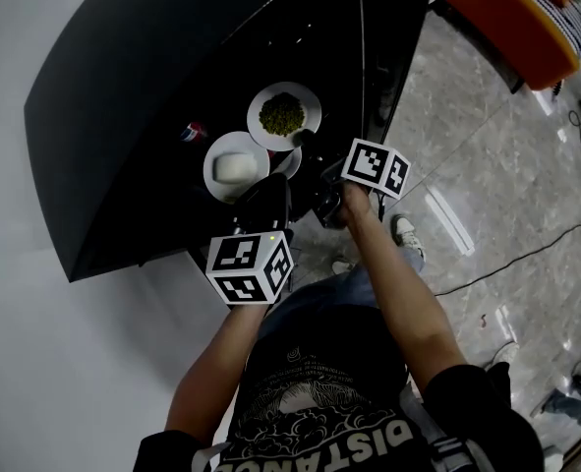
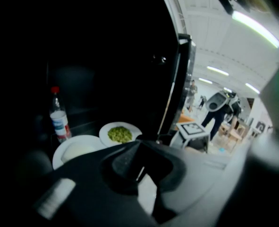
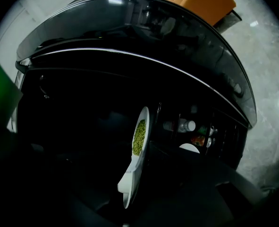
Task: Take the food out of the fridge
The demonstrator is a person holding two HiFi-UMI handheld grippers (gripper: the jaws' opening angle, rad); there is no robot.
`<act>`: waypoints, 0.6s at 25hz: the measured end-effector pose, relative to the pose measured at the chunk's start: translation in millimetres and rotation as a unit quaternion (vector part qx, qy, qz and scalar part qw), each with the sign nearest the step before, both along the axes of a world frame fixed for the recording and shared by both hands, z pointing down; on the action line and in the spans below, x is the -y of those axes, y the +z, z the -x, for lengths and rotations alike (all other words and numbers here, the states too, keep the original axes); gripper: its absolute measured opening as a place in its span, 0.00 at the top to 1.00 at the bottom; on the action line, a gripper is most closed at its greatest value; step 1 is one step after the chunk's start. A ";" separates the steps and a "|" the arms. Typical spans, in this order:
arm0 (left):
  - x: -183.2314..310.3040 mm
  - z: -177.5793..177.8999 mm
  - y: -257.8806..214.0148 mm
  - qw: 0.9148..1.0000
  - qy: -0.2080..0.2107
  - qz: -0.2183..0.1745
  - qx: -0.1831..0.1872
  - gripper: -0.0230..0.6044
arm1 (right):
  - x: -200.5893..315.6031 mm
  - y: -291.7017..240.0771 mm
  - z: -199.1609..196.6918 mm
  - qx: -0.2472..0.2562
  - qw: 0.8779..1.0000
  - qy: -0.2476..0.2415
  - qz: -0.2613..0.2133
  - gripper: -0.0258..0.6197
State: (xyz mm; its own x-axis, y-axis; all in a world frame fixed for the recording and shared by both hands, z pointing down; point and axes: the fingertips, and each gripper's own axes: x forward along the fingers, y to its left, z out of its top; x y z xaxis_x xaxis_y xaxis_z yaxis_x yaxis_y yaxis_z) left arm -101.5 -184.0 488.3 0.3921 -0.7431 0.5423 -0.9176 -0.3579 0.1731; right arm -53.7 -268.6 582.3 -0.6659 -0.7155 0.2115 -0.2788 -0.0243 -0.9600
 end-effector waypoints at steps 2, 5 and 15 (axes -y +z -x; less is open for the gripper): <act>-0.1 2.7 -0.2 1.000 -0.002 0.001 -0.001 0.96 | 1.5 2.3 0.9 0.016 1.000 0.005 0.016 0.82; 0.9 7.2 -0.8 1.000 -0.005 0.001 -0.002 0.96 | 2.9 7.9 1.6 0.031 0.999 0.012 0.038 0.86; 2.2 8.6 -7.4 1.000 -0.012 -0.007 -0.010 0.96 | 4.7 3.4 -5.8 0.088 0.993 0.038 0.068 0.95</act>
State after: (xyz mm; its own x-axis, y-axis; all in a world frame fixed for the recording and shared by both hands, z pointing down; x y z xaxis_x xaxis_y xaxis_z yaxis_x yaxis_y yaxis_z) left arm -110.2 -186.1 480.9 0.3837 -0.7598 0.5248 -0.9228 -0.3375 0.1860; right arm -48.0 -273.2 585.7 -0.6460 -0.7382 0.1941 -0.0985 -0.1716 -0.9802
